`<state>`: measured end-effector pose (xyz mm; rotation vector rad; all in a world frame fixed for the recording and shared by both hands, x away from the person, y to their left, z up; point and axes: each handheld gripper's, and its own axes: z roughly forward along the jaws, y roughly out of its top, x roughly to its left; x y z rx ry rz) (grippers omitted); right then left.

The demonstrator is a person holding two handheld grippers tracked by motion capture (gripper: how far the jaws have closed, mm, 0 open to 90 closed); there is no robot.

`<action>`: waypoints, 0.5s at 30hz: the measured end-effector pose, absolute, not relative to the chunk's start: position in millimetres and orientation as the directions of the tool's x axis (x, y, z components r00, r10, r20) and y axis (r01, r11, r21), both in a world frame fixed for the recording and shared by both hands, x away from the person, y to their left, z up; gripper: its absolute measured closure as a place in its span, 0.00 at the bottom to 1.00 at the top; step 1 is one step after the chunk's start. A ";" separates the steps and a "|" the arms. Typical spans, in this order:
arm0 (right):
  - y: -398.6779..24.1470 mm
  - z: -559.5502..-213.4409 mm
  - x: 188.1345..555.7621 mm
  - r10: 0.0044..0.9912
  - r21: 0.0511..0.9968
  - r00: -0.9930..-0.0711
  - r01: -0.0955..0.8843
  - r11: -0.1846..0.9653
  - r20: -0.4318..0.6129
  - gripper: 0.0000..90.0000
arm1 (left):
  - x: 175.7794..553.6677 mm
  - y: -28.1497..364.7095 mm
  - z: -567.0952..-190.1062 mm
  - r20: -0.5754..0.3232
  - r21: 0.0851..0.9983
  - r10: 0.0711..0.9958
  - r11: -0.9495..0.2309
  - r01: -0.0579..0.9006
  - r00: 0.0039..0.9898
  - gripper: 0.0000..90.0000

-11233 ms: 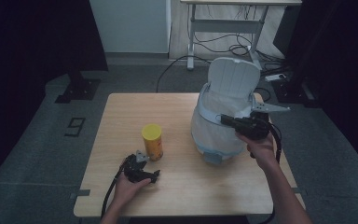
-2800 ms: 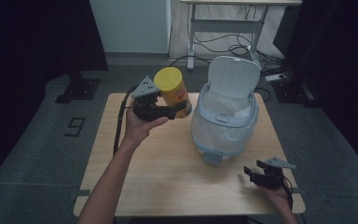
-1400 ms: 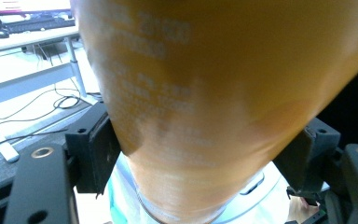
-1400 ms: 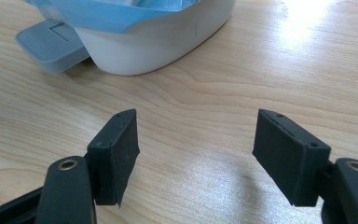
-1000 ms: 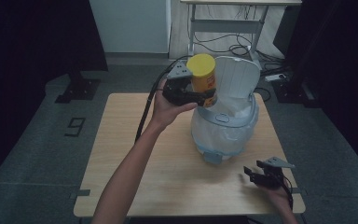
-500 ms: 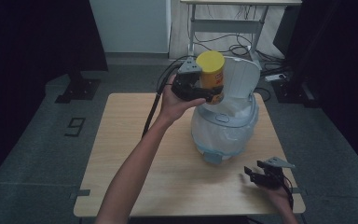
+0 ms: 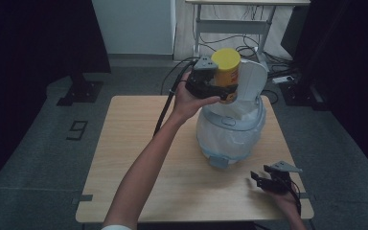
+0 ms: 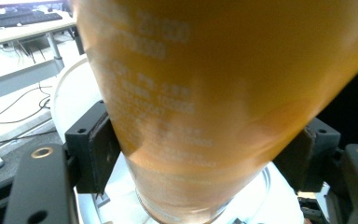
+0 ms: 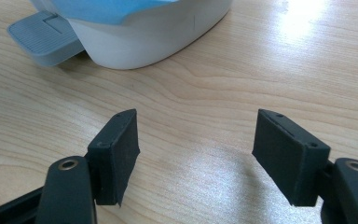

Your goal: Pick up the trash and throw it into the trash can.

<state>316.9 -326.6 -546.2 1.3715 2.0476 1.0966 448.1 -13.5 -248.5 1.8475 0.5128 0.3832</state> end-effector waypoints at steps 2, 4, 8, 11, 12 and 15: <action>-326.2 -546.1 316.7 0.909 0.806 -0.412 0.559 0.195 0.066 0.34 | 449.4 -16.5 -247.8 0.009 0.947 0.521 -0.280 0.160 0.853 0.26; -325.9 -546.1 316.5 0.908 0.805 -0.413 0.559 0.196 0.065 0.34 | 450.2 -20.0 -248.6 0.006 0.947 0.524 -0.276 0.163 0.852 0.26; -325.7 -546.1 316.2 0.908 0.806 -0.413 0.559 0.197 0.064 0.34 | 452.7 -28.3 -252.9 -0.003 0.943 0.534 -0.280 0.180 0.845 0.26; -325.8 -546.1 316.3 0.908 0.806 -0.414 0.559 0.198 0.064 0.34 | 455.8 -35.5 -255.9 -0.001 0.938 0.535 -0.292 0.186 0.845 0.26; -325.9 -546.0 316.2 0.908 0.805 -0.415 0.559 0.199 0.063 0.34 | 456.5 -37.1 -256.6 -0.002 0.938 0.536 -0.292 0.187 0.844 0.26; -326.2 -545.9 316.4 0.908 0.805 -0.415 0.559 0.199 0.063 0.34 | 459.6 -43.2 -259.1 -0.003 0.935 0.537 -0.297 0.192 0.844 0.26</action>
